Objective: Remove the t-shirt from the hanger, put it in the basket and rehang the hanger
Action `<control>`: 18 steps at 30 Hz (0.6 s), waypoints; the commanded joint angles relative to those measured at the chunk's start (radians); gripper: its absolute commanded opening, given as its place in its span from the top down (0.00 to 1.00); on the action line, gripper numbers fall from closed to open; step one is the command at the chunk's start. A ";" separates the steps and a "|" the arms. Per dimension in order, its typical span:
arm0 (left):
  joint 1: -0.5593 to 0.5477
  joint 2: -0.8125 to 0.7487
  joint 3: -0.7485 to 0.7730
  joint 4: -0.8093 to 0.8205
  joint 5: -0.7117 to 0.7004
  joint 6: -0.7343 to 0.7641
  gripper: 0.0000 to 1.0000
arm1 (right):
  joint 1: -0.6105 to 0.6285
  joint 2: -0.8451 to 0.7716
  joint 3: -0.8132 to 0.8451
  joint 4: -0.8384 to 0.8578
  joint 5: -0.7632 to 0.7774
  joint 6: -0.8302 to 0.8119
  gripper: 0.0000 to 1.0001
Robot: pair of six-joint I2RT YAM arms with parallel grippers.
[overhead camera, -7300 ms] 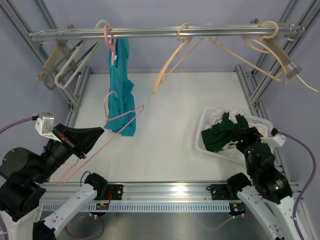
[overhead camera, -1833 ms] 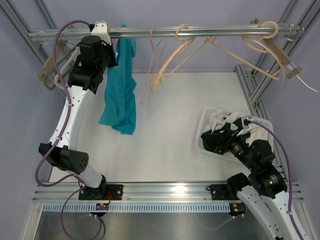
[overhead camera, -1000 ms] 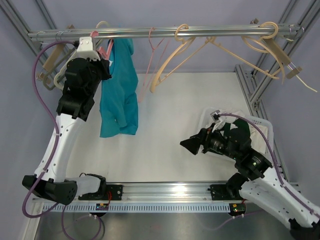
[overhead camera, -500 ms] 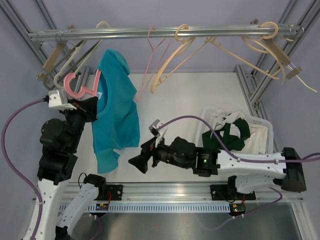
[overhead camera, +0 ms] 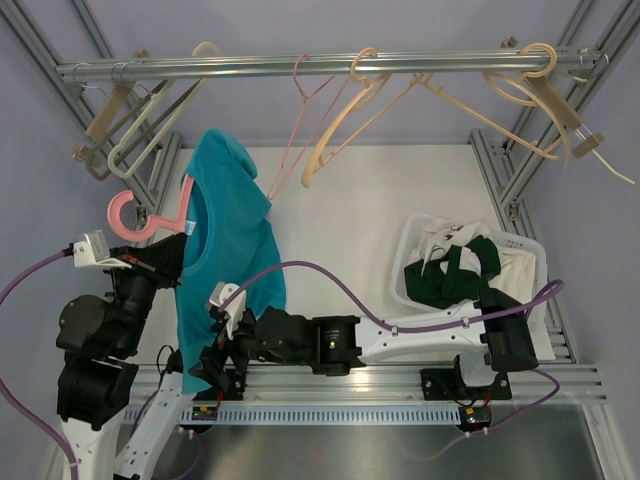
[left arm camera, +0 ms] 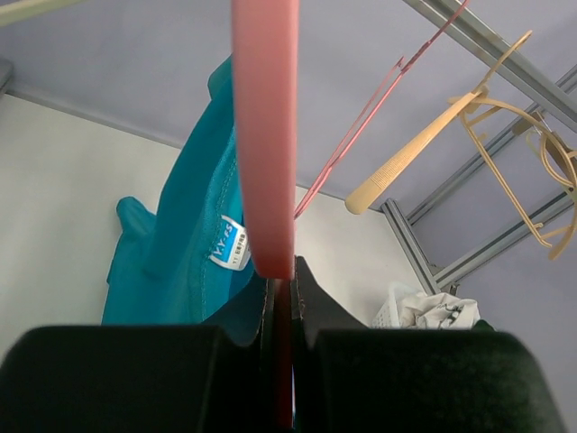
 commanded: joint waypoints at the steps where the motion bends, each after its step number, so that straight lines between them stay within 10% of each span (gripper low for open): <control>1: -0.003 -0.022 0.028 0.052 0.020 -0.037 1.00 | 0.001 0.010 0.051 0.025 0.024 -0.002 0.01; 11: -0.003 -0.036 0.066 0.058 0.004 -0.060 1.00 | 0.016 0.070 0.089 0.029 0.100 0.049 0.22; 18: -0.003 0.002 0.074 0.104 0.023 -0.077 1.00 | 0.022 0.061 0.060 0.009 0.159 0.107 0.10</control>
